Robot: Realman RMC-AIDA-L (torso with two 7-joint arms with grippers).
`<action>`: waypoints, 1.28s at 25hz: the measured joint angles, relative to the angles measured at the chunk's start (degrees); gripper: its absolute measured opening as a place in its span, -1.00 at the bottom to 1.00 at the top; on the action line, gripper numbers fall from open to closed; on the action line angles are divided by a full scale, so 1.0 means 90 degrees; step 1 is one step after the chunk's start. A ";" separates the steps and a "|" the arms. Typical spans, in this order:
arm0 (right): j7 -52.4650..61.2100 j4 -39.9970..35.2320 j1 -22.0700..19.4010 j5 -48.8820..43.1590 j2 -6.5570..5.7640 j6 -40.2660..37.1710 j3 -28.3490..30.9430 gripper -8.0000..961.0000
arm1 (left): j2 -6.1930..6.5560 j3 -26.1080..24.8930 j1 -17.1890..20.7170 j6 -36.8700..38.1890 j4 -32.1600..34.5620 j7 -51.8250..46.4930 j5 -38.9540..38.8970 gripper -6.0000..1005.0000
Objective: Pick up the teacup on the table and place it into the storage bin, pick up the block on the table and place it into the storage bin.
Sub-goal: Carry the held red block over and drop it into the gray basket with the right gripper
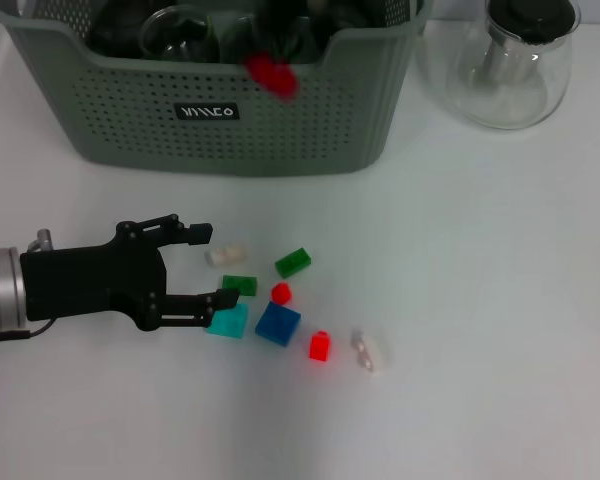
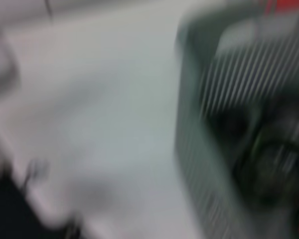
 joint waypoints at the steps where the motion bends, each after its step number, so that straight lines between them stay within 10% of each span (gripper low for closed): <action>1: -0.0068 -0.0069 0.0075 -0.0004 0.0003 0.0016 0.0197 -0.48 | 0.0000 0.0000 0.0000 -0.0001 -0.0002 0.0000 0.0000 0.74; 8: -0.0424 0.0136 0.0434 -0.0690 0.0000 0.1279 0.0965 -0.44 | -0.0009 0.0000 -0.0009 0.0006 -0.0017 -0.0034 -0.0027 0.74; 22: -0.0798 0.4036 0.1000 -0.1326 0.0050 0.5340 0.0335 -0.38 | -0.0001 0.0002 -0.0100 0.0000 -0.0036 -0.0039 -0.0049 0.74; 32: -0.0769 0.4212 0.0876 -0.1304 0.0058 0.5515 -0.0005 -0.33 | 0.0000 -0.0002 -0.0128 -0.0003 -0.0037 -0.0040 -0.0050 0.74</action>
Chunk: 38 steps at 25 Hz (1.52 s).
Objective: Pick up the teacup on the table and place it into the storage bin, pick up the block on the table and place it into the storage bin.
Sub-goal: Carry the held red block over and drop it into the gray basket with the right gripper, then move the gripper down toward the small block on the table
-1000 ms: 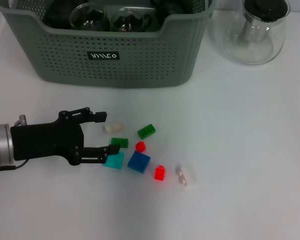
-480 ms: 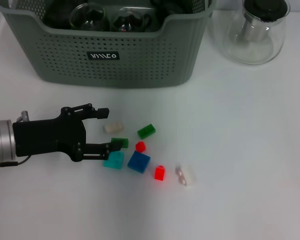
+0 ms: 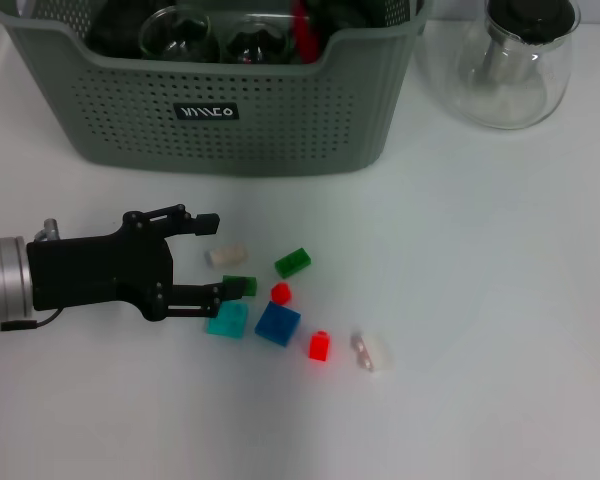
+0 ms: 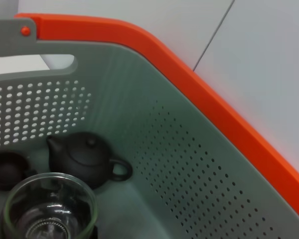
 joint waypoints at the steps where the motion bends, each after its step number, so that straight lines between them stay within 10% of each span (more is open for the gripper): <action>1: 0.0000 -0.0029 -0.0013 -0.0001 0.0000 -0.0013 -0.0003 -0.33 | 0.0000 0.0000 0.0000 0.0000 0.0000 0.0000 0.0000 0.74; 10: -0.0001 -0.1746 -0.0594 0.0301 -0.0023 -0.0883 -0.0004 0.14 | -0.0009 0.0002 0.0035 0.0023 0.0000 0.0000 0.0002 0.74; 12: -0.0063 -0.2669 -0.0953 0.0681 -0.0055 -0.1409 0.0048 0.62 | -0.0012 -0.0002 0.0040 0.0046 0.0000 0.0000 0.0001 0.74; 20: -0.0979 -0.5613 -0.2442 0.3084 -0.0184 -0.4304 0.0981 0.64 | -0.0020 -0.0008 0.0059 0.0065 0.0001 -0.0007 0.0031 0.74; 29: -0.1939 -0.5646 -0.3062 0.3725 -0.0480 -0.7359 0.1457 0.64 | -0.0020 -0.0008 0.0062 0.0108 0.0005 -0.0010 0.0047 0.74; 38: -0.2197 -0.4407 -0.2708 0.1741 -0.0060 -0.7868 0.0164 0.64 | -0.0020 -0.0006 0.0061 0.0102 0.0004 -0.0010 0.0050 0.74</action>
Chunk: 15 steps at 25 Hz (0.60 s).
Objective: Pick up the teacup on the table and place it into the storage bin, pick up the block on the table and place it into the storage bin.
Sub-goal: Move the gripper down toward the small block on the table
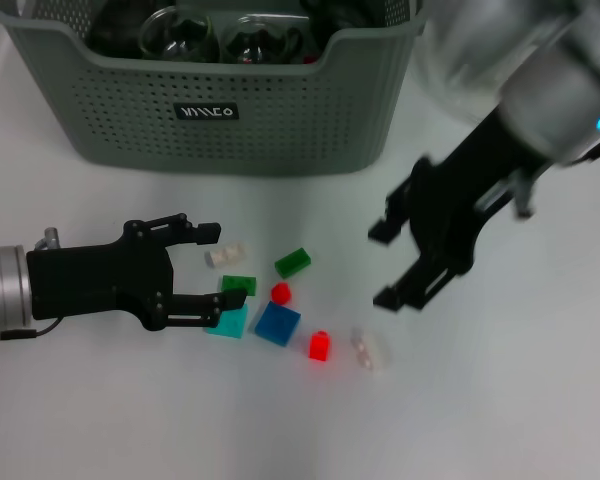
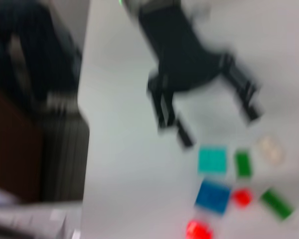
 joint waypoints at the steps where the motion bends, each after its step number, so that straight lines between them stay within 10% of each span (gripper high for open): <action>1: 0.0007 0.0205 0.0080 -0.0129 0.0029 0.0159 -0.0275 0.64 | 0.0000 0.0002 0.0000 -0.0008 -0.0001 0.0000 0.0000 0.74; 8: 0.0392 0.1259 0.0483 -0.0165 0.0076 0.1589 -0.2720 0.64 | -0.0014 0.0007 0.0032 -0.0034 -0.0011 -0.0009 -0.0002 0.74; 15: 0.0554 0.1288 0.0515 -0.0142 0.0109 0.2067 -0.3741 0.64 | -0.0031 0.0008 0.0064 -0.0047 -0.0049 -0.0102 -0.0048 0.74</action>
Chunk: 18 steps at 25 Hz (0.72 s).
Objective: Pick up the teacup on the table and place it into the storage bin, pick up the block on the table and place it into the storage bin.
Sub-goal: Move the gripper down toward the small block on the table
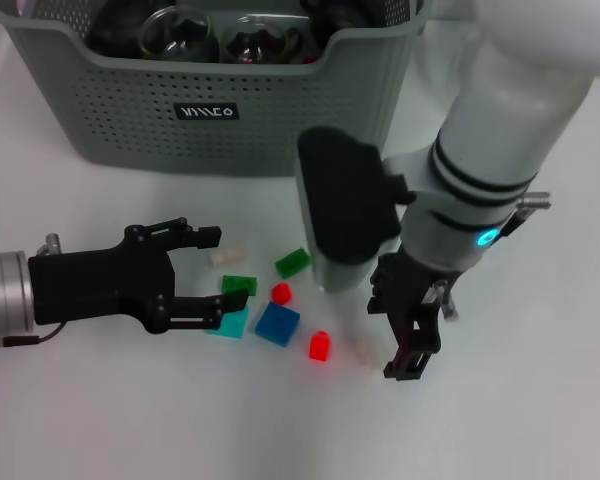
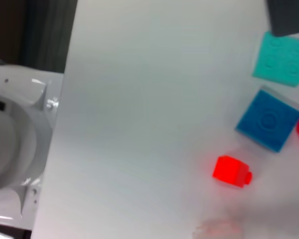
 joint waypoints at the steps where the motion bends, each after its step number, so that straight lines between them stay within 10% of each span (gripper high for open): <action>1: 0.0010 -0.0003 0.0000 0.0006 0.0010 0.0045 -0.0109 0.64 | 0.0000 -0.0001 0.0000 -0.0003 -0.0015 -0.0014 -0.0001 0.74; 18: 0.0128 -0.0047 -0.0068 0.0113 0.0043 0.0816 -0.0984 0.52 | 0.0002 -0.0010 0.0005 -0.0018 -0.0053 -0.0017 -0.0002 0.74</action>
